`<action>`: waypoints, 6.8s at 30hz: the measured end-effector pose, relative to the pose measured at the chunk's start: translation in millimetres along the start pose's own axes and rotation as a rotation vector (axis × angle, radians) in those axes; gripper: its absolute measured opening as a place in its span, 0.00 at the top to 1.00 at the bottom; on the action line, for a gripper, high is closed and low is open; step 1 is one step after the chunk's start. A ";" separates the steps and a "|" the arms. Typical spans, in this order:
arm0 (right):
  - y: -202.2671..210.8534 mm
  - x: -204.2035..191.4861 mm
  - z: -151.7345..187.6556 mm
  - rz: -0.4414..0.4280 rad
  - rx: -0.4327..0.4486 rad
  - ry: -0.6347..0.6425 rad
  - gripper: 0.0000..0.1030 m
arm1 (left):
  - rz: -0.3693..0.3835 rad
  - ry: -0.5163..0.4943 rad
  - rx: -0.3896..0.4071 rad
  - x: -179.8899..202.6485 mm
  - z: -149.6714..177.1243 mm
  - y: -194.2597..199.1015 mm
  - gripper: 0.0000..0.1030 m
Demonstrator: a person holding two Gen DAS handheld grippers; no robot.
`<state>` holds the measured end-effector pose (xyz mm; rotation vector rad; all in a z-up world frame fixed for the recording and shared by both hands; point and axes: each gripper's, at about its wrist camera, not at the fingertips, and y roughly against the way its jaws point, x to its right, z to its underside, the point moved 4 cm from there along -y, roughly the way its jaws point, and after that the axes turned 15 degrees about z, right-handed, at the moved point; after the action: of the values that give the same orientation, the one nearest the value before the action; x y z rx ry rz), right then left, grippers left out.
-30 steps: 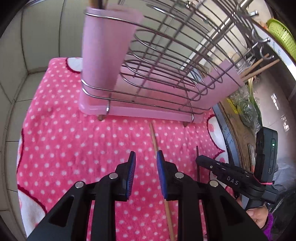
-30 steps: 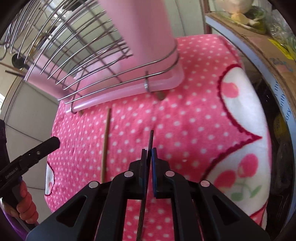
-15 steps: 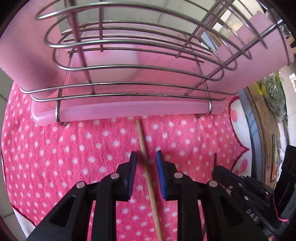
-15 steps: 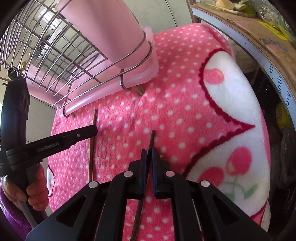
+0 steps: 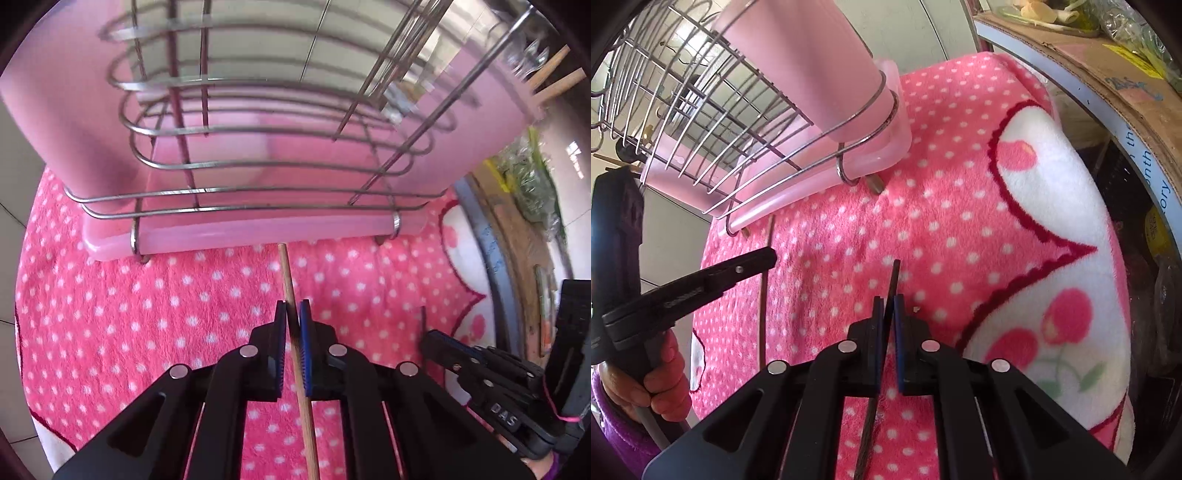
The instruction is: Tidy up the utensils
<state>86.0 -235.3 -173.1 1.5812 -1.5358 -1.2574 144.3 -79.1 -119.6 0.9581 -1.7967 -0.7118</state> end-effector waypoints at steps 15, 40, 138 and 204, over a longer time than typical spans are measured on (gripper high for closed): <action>75.1 -21.5 3.4 -0.025 0.245 0.084 0.95 | 0.098 -0.185 0.361 33.0 39.5 123.8 0.95; 175.3 -43.8 -21.3 -0.079 0.527 0.098 0.95 | 0.100 -0.256 0.753 54.9 36.8 261.0 0.95; 232.2 -82.5 -134.2 0.161 0.782 0.222 0.96 | -0.143 -0.244 0.943 27.7 -73.0 311.0 0.95; 162.6 -67.6 -134.2 0.214 0.670 0.190 0.96 | -0.169 -0.150 0.774 -10.1 -70.7 217.5 0.95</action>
<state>149.4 -220.8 38.5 1.7936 -2.0547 -0.4677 146.8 39.5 76.2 1.6049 -2.1886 -0.1633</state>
